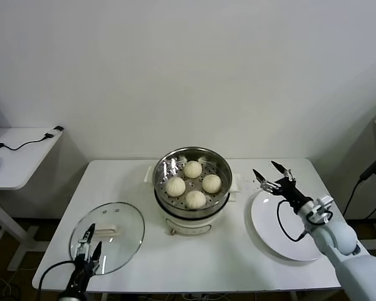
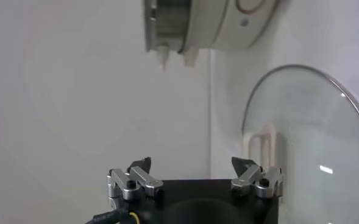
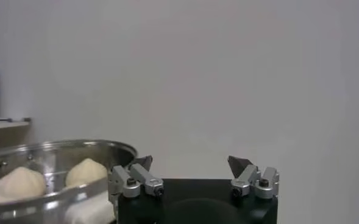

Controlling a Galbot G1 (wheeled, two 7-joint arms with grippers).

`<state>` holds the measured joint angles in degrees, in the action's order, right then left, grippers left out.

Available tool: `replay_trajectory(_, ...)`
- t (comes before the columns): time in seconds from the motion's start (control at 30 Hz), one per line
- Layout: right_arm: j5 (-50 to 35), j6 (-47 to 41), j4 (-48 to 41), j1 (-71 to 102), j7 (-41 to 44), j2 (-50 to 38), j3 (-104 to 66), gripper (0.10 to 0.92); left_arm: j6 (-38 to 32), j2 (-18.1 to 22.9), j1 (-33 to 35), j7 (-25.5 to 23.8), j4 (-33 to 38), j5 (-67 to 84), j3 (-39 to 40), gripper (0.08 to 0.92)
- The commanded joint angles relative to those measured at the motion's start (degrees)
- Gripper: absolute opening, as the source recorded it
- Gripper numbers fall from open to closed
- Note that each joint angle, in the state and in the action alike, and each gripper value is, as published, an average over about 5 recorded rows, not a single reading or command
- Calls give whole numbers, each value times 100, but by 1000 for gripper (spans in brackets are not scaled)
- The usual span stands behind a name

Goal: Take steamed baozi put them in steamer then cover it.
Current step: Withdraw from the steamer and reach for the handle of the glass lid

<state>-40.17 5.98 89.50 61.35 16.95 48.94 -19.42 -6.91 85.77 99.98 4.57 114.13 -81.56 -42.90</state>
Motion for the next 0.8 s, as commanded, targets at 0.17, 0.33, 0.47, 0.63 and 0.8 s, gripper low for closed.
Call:
replay_trajectory(0.17, 739, 0, -132, 806, -92, 438, -732, 823, 675, -56, -965, 643, -1385, -443, 440, 823)
replay_trajectory(0.33, 887, 45, -215, 809, -93, 502, -738, 823, 899, -85, -1241, 723, -1688, -306, 636, 823)
replay_trajectory(0.47, 973, 70, -258, 808, -95, 561, -741, 823, 1081, -91, -1449, 763, -1926, -261, 689, 823)
replay_trajectory(0.63, 1042, 101, -305, 809, -91, 586, -743, 823, 1289, -154, -1666, 789, -2108, -118, 720, 823)
replay_trajectory(0.8, 1133, 140, -355, 836, -61, 586, -764, 823, 1490, -253, -1889, 809, -2219, 24, 688, 823)
